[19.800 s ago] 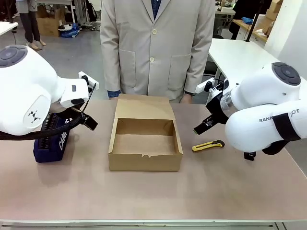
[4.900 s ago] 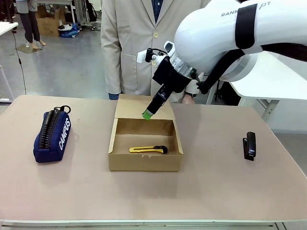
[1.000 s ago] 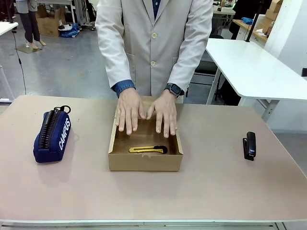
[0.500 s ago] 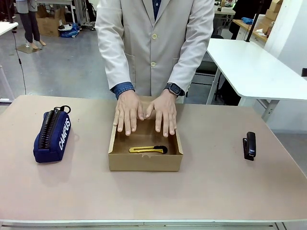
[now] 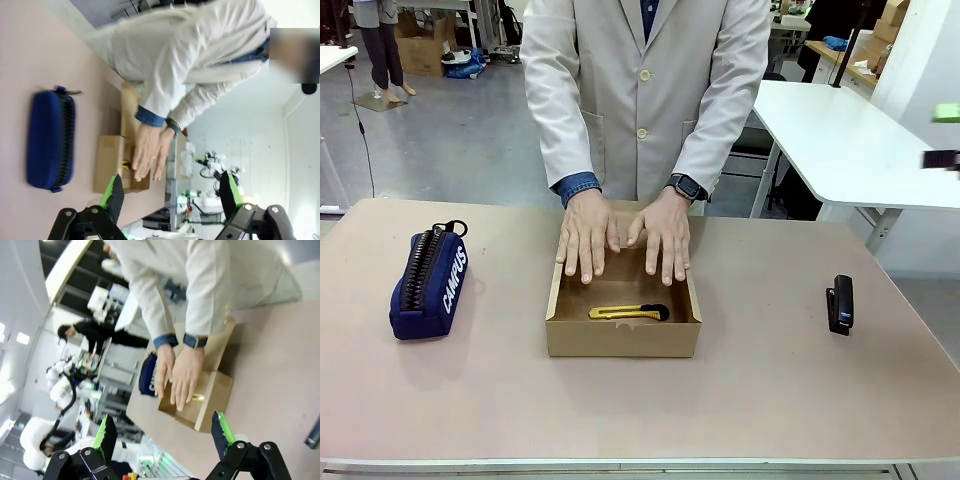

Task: Pack the item into the box.
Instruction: Close the Mailer Box.

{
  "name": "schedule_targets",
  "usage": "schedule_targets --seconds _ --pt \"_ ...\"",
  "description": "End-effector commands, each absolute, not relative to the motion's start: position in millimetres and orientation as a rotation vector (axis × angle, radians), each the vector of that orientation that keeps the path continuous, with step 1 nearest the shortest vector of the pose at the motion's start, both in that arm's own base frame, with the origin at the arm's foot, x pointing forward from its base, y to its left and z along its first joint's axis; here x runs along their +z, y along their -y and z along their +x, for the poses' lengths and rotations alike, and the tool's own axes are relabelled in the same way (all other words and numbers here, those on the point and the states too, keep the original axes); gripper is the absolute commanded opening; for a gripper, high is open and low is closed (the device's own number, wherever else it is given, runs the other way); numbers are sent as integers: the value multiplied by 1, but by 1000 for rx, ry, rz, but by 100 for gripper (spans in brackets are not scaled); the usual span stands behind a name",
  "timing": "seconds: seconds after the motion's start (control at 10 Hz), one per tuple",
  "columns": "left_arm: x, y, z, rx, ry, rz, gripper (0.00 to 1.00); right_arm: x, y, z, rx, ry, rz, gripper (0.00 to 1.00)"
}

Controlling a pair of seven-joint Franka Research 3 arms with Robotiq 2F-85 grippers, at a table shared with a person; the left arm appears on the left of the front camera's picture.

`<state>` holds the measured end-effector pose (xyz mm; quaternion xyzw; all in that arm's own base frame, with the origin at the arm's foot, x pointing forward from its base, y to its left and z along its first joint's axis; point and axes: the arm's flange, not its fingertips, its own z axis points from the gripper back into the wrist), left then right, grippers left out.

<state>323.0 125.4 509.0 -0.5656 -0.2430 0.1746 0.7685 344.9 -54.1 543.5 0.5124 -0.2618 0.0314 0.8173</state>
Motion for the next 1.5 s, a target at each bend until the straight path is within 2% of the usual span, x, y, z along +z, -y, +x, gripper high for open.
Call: schedule_targets --seconds 0.0,0.2,0.3,0.4,0.5,0.7,0.8,0.9,1.0,1.1,1.2,1.3,1.4 --pt "494 -66 391 368 486 -1257 100 520 -13 401 135 401 1125 100" --pt "455 -15 412 340 378 -1233 100 484 -68 418 204 277 1108 100" --pt "439 1 410 348 406 -1197 100 473 -78 421 219 233 1109 100" --pt "465 -13 398 354 380 -1242 100 492 -49 408 224 315 1084 100" --pt "465 -13 398 354 380 -1242 100 468 -90 408 204 223 1123 100" --pt "447 2 408 358 359 -1218 100 469 -82 414 210 234 1111 100" --pt "439 24 440 325 408 -1213 100 457 -95 440 191 166 1063 100" --pt "430 45 477 98 416 -1266 100 446 -93 465 167 126 1114 100" --pt "418 58 501 -28 445 -1255 100 436 -94 480 138 119 1105 100" --pt "404 72 523 -166 378 -1192 100 423 -98 497 134 87 1110 100" --pt "393 83 544 -234 250 -1193 100 408 -105 515 106 84 1102 100" --pt "377 89 567 -169 216 -1149 100 389 -116 535 96 36 1134 100" --pt "366 83 577 -56 215 -1152 100 376 -126 547 65 67 1130 100"
